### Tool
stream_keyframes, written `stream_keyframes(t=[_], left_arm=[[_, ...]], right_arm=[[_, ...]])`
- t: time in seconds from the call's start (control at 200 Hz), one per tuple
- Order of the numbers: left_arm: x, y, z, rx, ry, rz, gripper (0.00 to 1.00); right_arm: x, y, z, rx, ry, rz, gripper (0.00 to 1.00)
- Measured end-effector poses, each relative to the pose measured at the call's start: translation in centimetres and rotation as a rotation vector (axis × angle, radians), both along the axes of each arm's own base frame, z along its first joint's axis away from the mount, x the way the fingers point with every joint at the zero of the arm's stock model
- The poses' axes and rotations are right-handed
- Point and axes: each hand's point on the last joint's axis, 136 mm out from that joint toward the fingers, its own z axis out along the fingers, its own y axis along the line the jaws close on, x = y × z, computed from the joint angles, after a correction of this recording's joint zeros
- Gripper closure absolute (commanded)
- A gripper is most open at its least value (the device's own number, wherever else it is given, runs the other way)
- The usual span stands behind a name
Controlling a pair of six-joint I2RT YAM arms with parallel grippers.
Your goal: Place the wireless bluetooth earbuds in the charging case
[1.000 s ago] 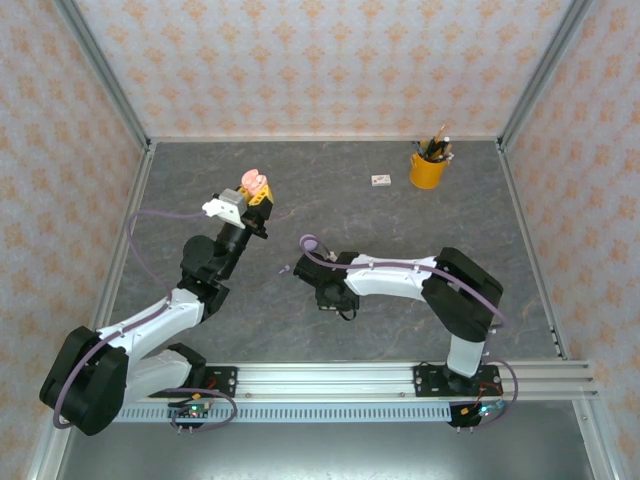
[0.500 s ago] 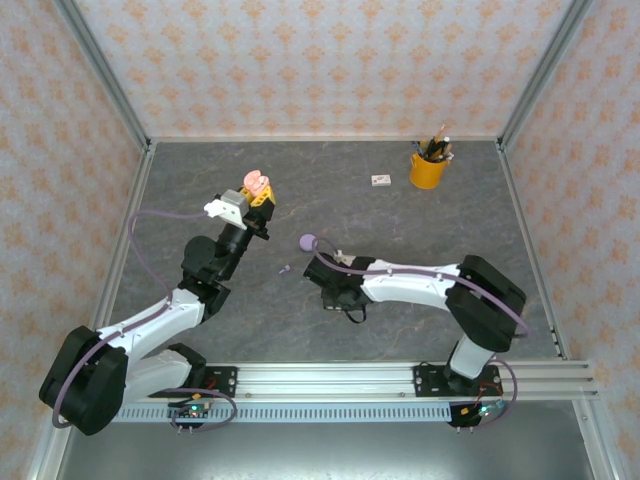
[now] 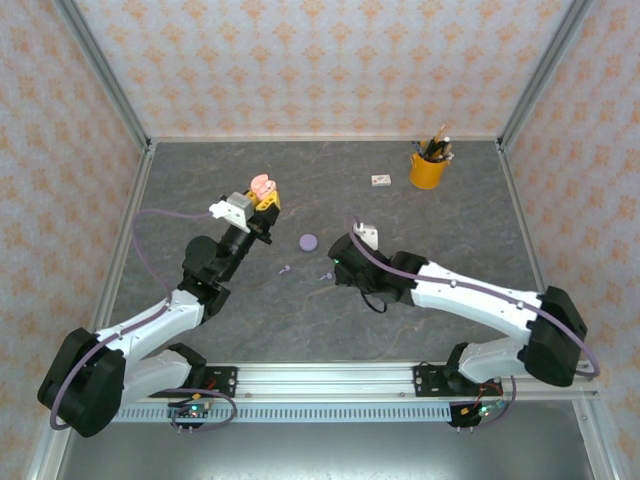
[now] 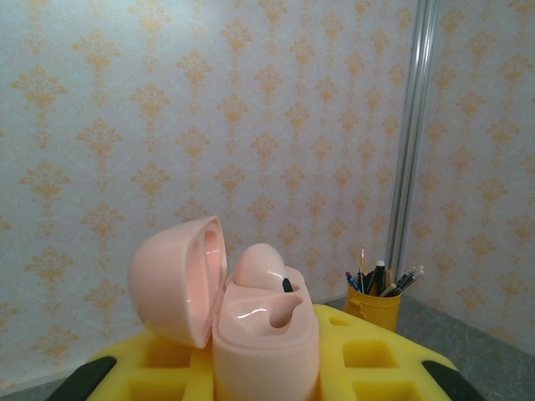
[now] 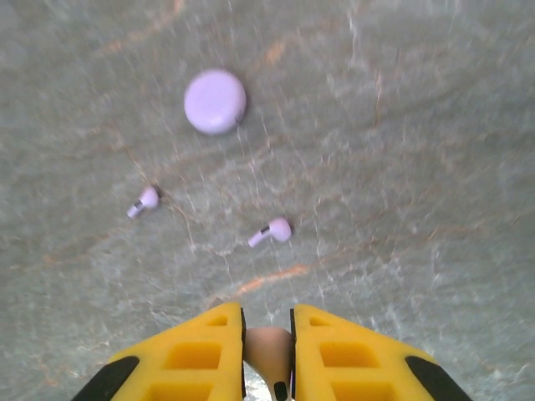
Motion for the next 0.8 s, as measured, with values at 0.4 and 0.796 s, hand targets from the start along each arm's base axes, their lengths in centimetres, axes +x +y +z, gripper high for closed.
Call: stream_keyframes(t=[0.4, 0.796], left_arm=[[-0.9, -4.7, -3.4, 0.122, 0.054, -0.19, 1.0], [-1.7, -10.8, -3.3, 0.267, 0.033, -0.375, 1.0]], right_arm=[[2.0, -1.7, 15.1, 0.124, -0.38, 0.032, 0.82], [2.3, -0.6, 21.9, 0.169, -0.602, 0.139, 0.82]])
